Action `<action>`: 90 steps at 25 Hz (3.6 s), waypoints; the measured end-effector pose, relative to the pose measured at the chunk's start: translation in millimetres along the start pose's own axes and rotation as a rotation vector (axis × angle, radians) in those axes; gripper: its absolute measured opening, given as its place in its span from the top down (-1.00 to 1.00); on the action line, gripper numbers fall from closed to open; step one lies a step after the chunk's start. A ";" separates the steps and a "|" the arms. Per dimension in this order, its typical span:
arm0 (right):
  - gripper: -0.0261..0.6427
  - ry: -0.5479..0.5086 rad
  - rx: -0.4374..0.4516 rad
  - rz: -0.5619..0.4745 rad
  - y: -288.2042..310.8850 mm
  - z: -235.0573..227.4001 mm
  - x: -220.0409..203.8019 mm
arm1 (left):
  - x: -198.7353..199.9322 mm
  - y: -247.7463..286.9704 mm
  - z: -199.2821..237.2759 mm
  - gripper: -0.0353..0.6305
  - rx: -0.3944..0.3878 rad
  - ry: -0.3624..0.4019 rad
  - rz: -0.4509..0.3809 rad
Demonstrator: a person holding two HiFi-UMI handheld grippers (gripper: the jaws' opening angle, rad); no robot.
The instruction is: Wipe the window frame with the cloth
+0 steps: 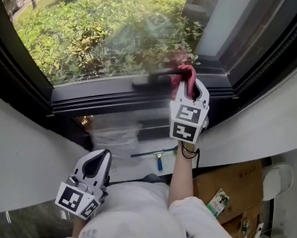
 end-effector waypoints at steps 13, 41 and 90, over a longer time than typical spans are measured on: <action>0.71 -0.152 -0.244 -0.092 -13.2 -82.6 -23.1 | 2.1 11.1 7.2 0.87 0.050 0.001 0.045; 0.72 0.004 -0.206 -0.210 11.5 -159.8 -81.3 | -5.8 22.2 -14.6 0.87 -0.004 -0.006 0.077; 0.72 0.044 -0.256 -0.176 13.0 -154.9 -78.8 | -1.0 25.7 7.7 0.87 -0.085 -0.019 0.068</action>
Point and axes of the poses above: the fingertips, and each gripper's own axes: y forward along the fingers, z to its left, x out of its top, the point moved 9 cm from there along -y, backward along the fingers, and after that the axes turned 5 degrees about -x, right-handed, at the moved point
